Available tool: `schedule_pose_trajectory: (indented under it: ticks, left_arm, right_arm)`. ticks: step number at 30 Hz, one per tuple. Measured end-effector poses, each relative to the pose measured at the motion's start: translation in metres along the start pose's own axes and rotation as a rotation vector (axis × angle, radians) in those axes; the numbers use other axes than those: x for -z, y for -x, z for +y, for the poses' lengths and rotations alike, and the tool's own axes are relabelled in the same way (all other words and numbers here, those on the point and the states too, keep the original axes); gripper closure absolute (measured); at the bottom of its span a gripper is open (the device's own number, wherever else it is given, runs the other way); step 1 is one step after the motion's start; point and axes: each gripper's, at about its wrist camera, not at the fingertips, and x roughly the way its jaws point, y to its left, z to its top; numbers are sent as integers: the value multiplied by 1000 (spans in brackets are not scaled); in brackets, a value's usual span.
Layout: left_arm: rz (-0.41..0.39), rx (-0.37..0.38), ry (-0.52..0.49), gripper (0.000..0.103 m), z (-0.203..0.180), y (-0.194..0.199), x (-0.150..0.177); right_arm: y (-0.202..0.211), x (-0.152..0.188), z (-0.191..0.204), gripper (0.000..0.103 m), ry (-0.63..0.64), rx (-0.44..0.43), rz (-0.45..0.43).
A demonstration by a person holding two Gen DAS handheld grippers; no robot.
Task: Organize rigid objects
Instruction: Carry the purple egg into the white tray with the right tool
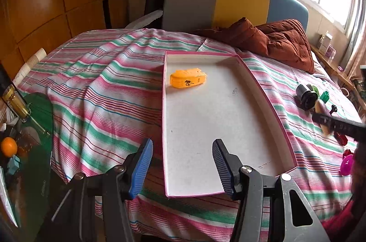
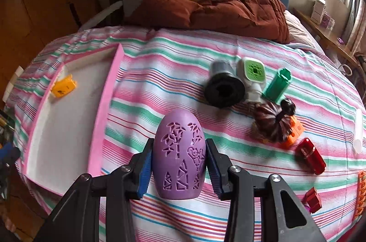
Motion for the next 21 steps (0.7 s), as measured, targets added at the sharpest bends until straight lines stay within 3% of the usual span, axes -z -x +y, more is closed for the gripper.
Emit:
schedule_pose_trajectory:
  ticks: [4,11,15,21]
  left_arm:
    - [0,-3,9,48,5,0,2]
    - [1,-14,40,48,16,-1,2]
    - [-3,-26,52,48,24,-2,-1]
    - [3,-38,71,48,33,-4,-3]
  right_arm:
    - [4,-19,37,60,37,-78,-36]
    - [-19,-52,105,60,132,-160,-21]
    - [-44,-66,135,60,198,-147,10]
    - [-85,-79,165,60,299,-58,50]
